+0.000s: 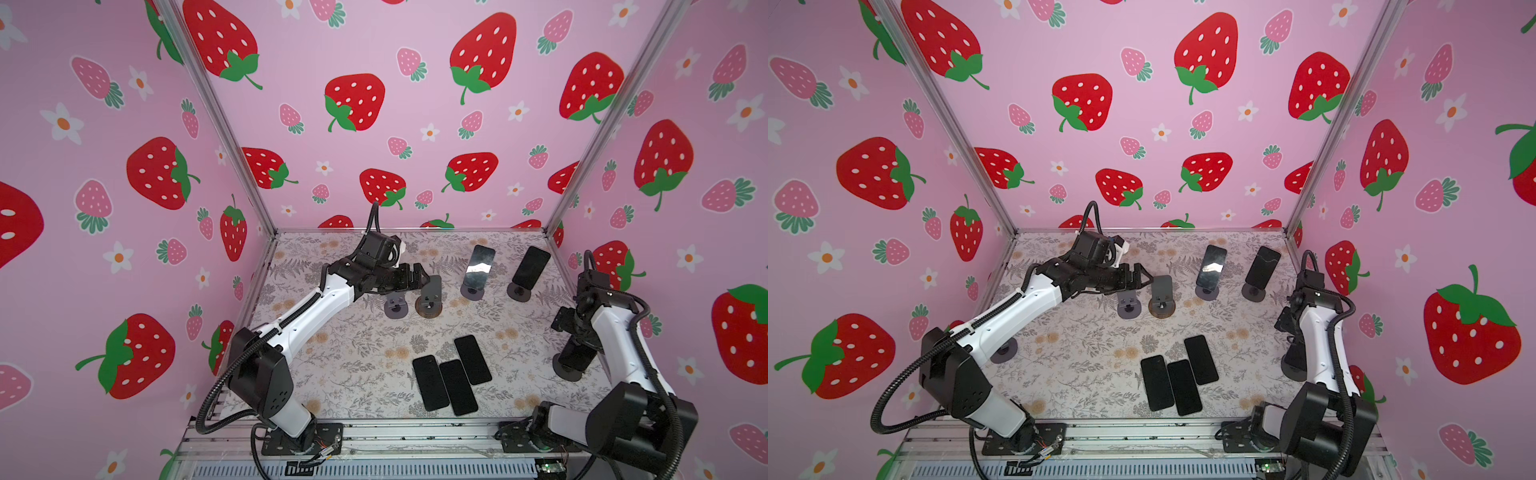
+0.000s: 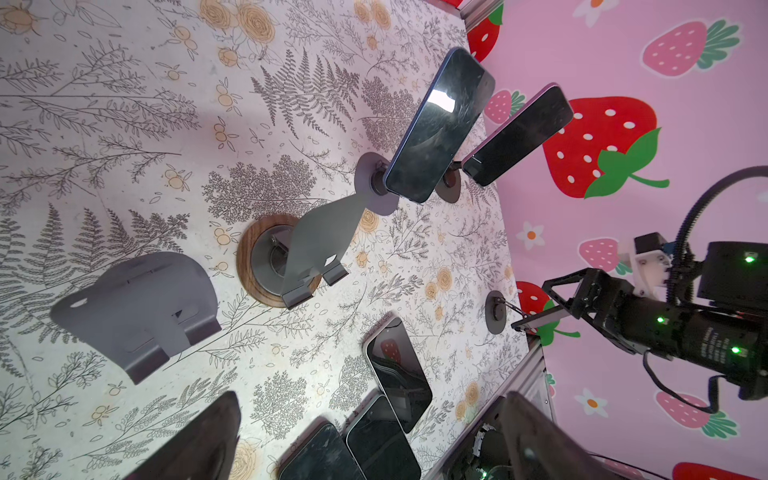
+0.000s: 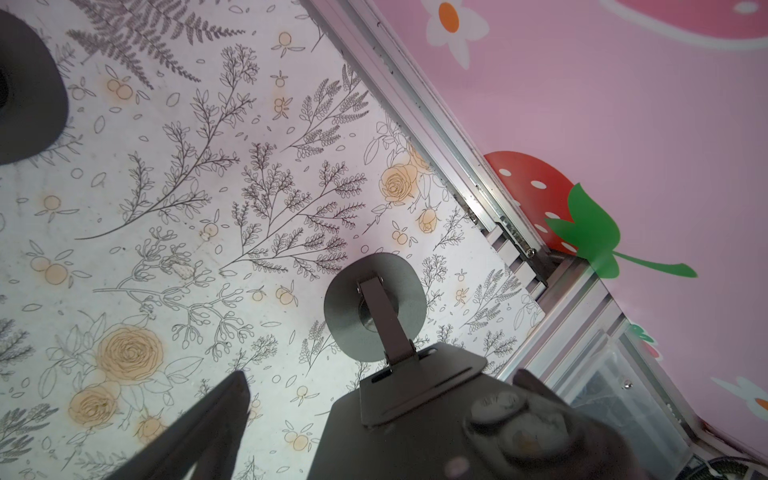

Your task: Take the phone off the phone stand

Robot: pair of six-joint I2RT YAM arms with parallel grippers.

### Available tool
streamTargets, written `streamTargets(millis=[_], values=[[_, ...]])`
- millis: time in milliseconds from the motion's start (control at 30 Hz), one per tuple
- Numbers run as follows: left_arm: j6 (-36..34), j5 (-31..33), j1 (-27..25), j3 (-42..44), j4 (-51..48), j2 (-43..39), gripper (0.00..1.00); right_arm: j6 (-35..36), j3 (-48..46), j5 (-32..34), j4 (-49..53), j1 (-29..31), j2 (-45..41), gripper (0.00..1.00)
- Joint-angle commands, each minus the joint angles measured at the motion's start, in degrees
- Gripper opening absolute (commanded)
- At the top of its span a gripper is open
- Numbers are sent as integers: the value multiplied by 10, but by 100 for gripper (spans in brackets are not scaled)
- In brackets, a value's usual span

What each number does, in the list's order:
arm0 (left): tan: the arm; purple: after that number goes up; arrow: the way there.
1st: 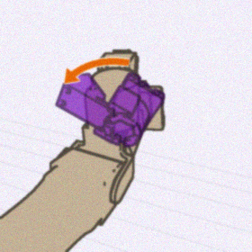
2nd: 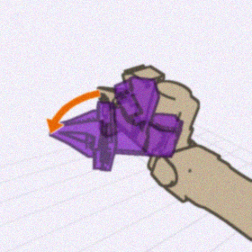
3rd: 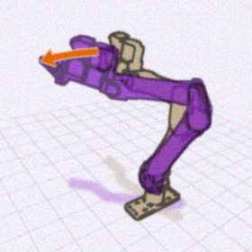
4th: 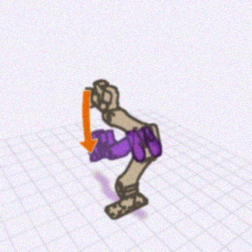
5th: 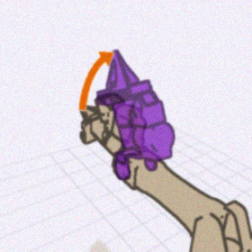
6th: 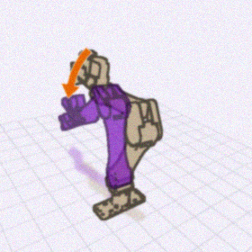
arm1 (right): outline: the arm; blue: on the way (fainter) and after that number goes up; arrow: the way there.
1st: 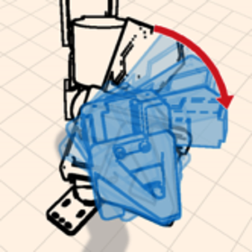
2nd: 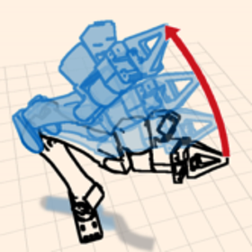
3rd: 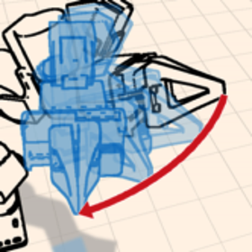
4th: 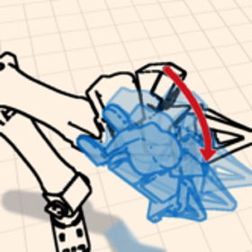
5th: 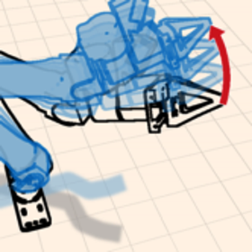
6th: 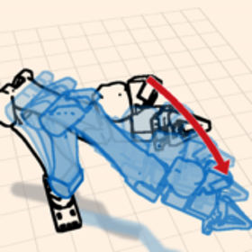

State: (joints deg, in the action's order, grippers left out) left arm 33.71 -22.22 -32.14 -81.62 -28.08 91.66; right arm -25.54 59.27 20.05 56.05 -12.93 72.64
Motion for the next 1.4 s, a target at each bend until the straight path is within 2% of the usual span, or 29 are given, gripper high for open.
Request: streamTargets(millis=[0,400,600,700,767,867,900,1067,1167,1233,1367], values=[[5,-18,-1,-6,21,7,99,7,41,37,15,-5,17,100],[7,-43,0,15,36,15,99,27,55,39,9,-5,-3,100],[-2,-27,5,22,29,5,99,81,69,-25,-23,-4,-45,100],[-3,-22,5,24,28,1,99,140,67,-86,-56,-5,-65,100],[-4,-18,6,24,25,-2,99,145,91,-94,-59,-4,-51,100],[-8,-17,6,26,15,-5,99,180,144,-165,-50,-4,-13,100],[-10,-17,6,29,11,-5,99,193,154,-169,-49,-4,-3,100],[-39,-12,6,37,-30,-21,99,225,188,-107,11,-5,62,100],[-41,3,7,56,-34,-31,99,216,233,-34,84,-4,104,100],[-34,-3,6,62,-34,-31,99,230,256,-72,96,-5,102,100],[-23,-19,3,58,-39,-24,99,237,274,-71,106,-5,72,100]])
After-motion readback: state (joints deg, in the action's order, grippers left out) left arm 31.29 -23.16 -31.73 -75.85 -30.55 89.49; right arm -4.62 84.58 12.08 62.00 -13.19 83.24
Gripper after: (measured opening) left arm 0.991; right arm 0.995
